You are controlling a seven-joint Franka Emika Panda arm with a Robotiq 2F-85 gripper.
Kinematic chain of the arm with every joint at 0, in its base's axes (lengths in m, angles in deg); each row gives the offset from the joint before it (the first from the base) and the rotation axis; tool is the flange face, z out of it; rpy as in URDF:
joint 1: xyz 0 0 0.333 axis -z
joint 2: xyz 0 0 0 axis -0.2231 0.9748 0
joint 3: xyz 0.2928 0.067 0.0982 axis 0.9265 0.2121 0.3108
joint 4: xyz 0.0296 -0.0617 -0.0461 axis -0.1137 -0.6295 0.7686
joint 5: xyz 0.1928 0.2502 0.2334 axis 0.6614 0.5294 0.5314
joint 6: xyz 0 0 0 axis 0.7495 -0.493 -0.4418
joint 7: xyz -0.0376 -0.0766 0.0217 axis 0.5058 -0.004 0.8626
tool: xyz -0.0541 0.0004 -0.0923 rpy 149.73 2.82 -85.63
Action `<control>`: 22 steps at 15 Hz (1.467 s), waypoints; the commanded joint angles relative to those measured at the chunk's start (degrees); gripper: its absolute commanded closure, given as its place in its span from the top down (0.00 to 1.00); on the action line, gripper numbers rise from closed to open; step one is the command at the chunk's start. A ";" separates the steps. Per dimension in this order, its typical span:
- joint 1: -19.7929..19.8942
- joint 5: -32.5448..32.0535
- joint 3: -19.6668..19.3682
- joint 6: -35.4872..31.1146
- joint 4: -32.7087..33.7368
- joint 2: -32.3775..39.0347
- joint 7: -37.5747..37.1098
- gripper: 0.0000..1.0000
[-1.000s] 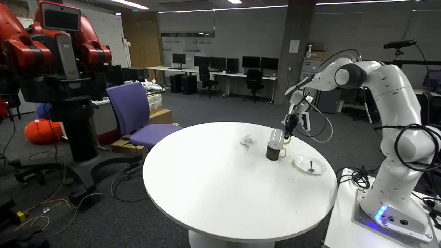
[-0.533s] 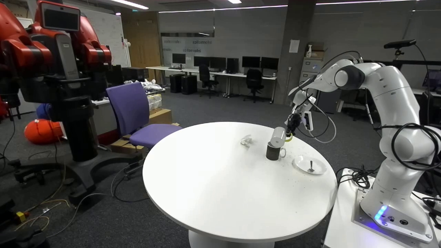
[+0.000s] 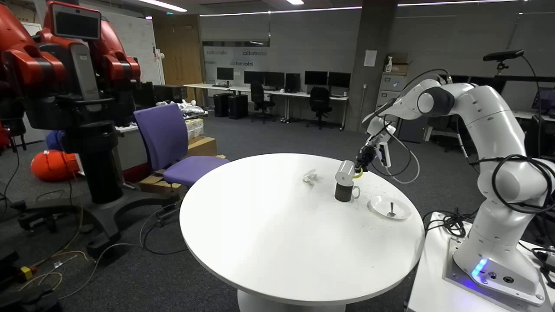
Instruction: Pour the liquid from the mug on the left into the mug on the right.
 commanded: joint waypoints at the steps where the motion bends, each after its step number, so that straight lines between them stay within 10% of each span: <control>1: 0.67 2.33 0.85 4.96 3.83 1.90 -2.27 0.05; 22: 1.25 4.99 0.38 10.61 2.42 2.25 -2.62 0.05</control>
